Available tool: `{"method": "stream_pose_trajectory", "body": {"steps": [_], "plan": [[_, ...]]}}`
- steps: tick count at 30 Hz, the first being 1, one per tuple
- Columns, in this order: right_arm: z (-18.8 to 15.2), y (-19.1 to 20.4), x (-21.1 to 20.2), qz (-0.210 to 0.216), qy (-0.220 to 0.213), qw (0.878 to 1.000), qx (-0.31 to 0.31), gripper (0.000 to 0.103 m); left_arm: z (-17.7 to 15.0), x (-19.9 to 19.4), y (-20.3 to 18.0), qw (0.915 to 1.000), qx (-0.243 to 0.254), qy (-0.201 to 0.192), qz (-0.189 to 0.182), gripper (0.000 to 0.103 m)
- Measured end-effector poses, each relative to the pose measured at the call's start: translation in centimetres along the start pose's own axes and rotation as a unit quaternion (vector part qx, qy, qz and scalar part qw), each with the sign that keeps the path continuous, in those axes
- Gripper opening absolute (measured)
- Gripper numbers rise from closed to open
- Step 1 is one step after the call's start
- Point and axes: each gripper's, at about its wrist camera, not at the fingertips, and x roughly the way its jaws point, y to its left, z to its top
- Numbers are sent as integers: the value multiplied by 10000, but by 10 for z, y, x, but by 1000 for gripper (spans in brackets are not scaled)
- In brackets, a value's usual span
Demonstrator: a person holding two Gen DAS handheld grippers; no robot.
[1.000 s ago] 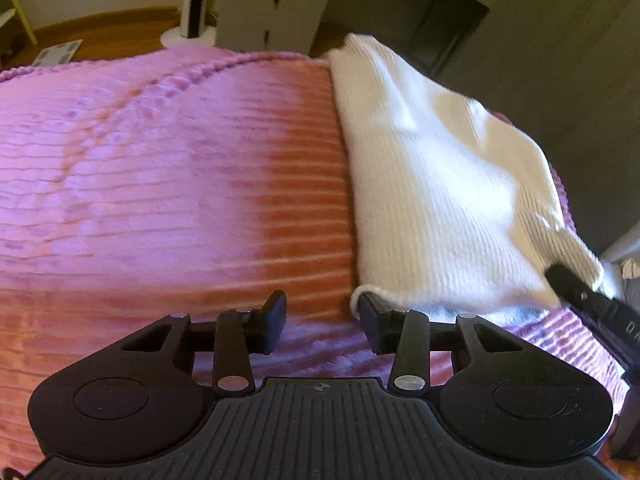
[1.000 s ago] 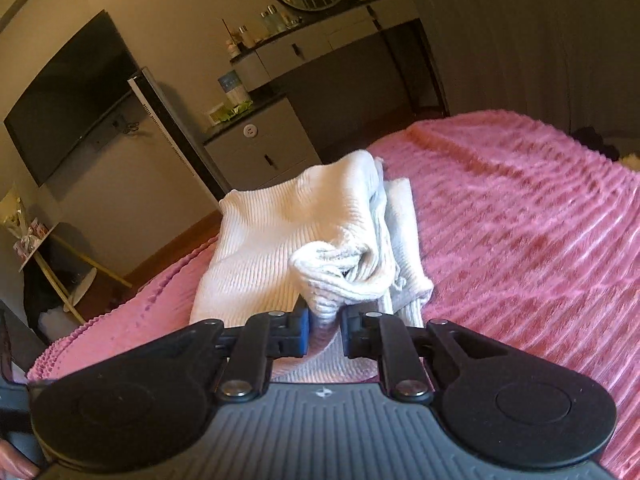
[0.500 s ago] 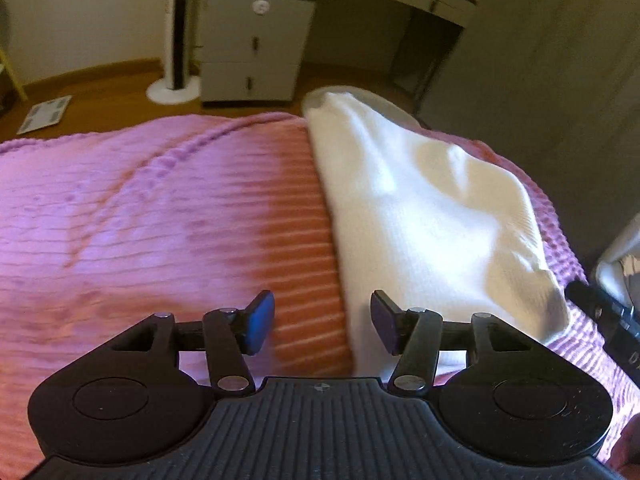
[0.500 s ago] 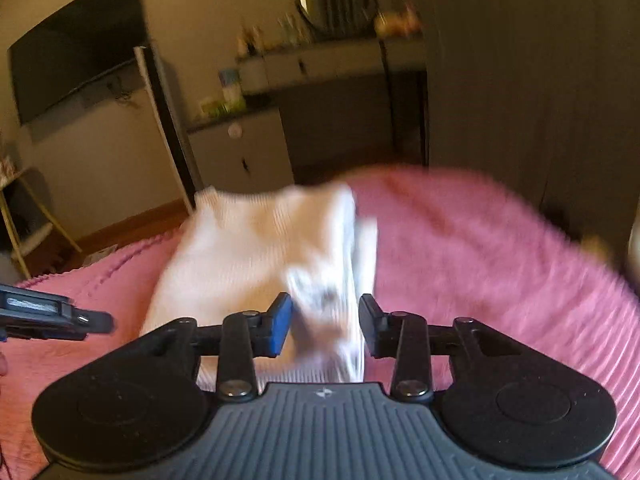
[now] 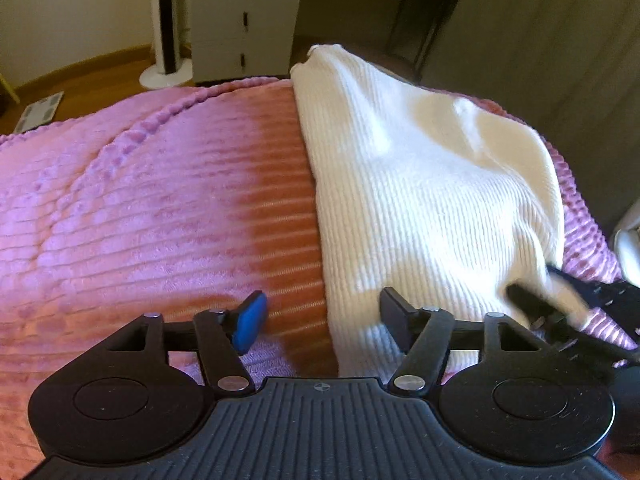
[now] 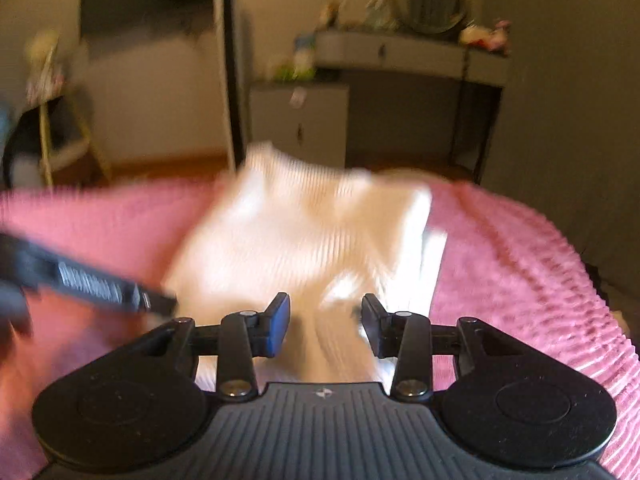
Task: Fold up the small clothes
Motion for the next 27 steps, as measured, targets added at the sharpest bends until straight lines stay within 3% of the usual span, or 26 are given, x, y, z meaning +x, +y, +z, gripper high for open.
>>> {"method": "stream_pose_trajectory", "body": {"steps": [4,8,9,10,12,15,18,21,24,25,26,27], "plan": [[-17,-1,6,48,-28,9993,-364,38,-14,-2,-14,9965,746,-300,213,78],[1,-18,-11,158,84,9997,156,42,-2,-12,15,9983,454,-212,-295,79],[7,-23,-17,85,28,9996,283,54,4,-14,24,9989,222,-213,-360,78],[12,-28,-21,-21,-47,9991,429,77,10,-16,31,9989,34,-241,-406,76],[21,-46,-24,27,-196,9955,926,82,21,-16,41,9971,-241,-338,-642,76],[31,-79,-3,570,43,9781,2002,82,34,-3,42,9919,-473,-223,-1161,77],[30,-104,31,859,461,9553,2792,82,39,22,41,9854,-680,129,-1555,77],[16,-121,52,1368,638,9261,3457,82,41,45,46,9756,-1054,395,-1886,83],[6,-125,63,1711,600,9081,3776,80,42,56,46,9693,-1189,403,-2115,83],[5,-125,65,1783,587,9049,3819,79,43,59,44,9701,-1178,408,-2084,79],[5,-125,69,1835,588,9021,3862,79,44,60,40,9703,-1133,397,-2100,65],[4,-125,71,1902,560,8995,3893,76,45,61,36,9710,-1097,425,-2079,62]]}}
